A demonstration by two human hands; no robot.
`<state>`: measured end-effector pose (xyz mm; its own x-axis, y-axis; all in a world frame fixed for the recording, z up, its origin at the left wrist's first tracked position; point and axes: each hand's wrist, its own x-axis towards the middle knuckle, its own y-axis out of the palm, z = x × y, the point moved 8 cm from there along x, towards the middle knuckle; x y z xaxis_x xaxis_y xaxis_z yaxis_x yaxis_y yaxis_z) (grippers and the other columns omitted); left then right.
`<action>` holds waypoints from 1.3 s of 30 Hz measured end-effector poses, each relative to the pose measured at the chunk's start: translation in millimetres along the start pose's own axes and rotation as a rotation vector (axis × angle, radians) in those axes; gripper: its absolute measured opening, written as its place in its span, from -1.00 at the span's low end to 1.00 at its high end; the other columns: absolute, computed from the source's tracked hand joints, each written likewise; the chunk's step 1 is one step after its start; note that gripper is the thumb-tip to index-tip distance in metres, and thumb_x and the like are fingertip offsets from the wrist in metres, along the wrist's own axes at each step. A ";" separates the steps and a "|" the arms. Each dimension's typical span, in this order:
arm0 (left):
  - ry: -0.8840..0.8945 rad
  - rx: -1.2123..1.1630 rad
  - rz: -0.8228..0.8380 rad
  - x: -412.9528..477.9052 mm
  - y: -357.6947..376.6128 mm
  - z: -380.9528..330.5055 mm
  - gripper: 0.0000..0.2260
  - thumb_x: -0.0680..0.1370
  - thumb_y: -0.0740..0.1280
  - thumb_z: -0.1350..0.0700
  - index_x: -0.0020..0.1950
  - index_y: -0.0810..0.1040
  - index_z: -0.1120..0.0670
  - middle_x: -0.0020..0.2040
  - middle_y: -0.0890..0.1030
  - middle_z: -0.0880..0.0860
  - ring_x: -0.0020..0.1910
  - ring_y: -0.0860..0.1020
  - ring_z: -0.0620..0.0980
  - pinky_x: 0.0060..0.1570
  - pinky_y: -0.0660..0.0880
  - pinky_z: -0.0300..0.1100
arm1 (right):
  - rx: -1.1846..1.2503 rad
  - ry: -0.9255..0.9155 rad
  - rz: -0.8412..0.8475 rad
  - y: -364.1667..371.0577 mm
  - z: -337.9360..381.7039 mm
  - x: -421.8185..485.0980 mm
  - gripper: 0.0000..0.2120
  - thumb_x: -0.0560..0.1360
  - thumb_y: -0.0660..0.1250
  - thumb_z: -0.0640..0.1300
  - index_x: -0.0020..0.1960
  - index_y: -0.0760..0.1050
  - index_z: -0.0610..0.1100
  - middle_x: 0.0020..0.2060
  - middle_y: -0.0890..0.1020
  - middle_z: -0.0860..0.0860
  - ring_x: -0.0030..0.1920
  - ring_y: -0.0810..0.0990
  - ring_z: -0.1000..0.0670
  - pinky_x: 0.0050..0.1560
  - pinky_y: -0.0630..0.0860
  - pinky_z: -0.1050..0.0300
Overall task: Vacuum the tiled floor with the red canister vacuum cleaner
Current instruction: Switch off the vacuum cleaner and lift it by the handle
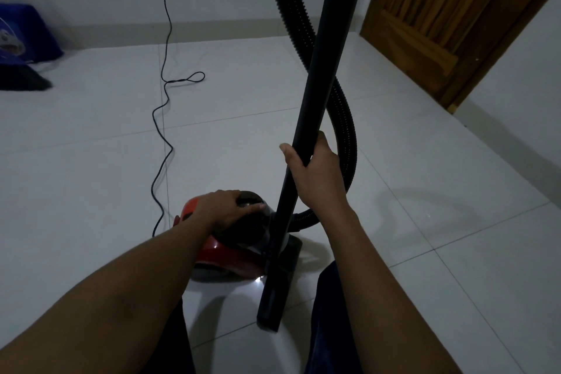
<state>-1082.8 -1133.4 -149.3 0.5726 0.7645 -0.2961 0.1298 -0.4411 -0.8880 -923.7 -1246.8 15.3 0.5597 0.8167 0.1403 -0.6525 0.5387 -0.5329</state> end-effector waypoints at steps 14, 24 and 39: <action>-0.059 0.021 0.068 20.6 5.4 9.2 -0.16 0.23 0.02 -0.69 0.12 0.62 -0.13 -0.10 0.61 0.03 -0.10 0.57 0.05 -0.10 0.54 -0.03 | -0.017 0.078 -0.025 7.7 -16.3 0.5 -0.66 0.53 0.29 0.21 0.12 0.39 -0.01 -0.23 0.58 0.07 -0.24 0.63 0.04 -0.18 0.64 -0.06; -0.074 -0.129 0.188 -18.2 -25.5 -5.9 -0.42 0.46 0.11 -0.51 0.30 0.51 -0.22 0.15 0.65 0.04 0.05 0.59 0.08 0.07 0.52 -0.01 | 0.014 0.235 0.038 -33.2 13.4 10.6 -0.62 0.55 0.26 0.18 0.22 0.37 -0.04 -0.21 0.62 0.01 -0.25 0.66 0.00 -0.19 0.65 -0.08; -0.123 -0.130 0.166 -174.2 -377.0 -154.9 -0.35 0.46 -0.06 -0.55 0.38 0.44 -0.27 0.19 0.63 0.05 0.01 0.59 0.10 0.01 0.49 -0.04 | 0.089 0.273 0.143 -283.4 312.1 68.4 -0.75 0.52 0.31 0.13 0.13 0.37 0.10 0.02 0.56 0.03 -0.16 0.67 0.00 -0.23 0.66 0.05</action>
<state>-1106.1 -1173.1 291.6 0.4931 0.7245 -0.4816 0.1494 -0.6159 -0.7735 -859.9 -1279.1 436.4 0.5672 0.8066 -0.1663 -0.7703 0.4480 -0.4538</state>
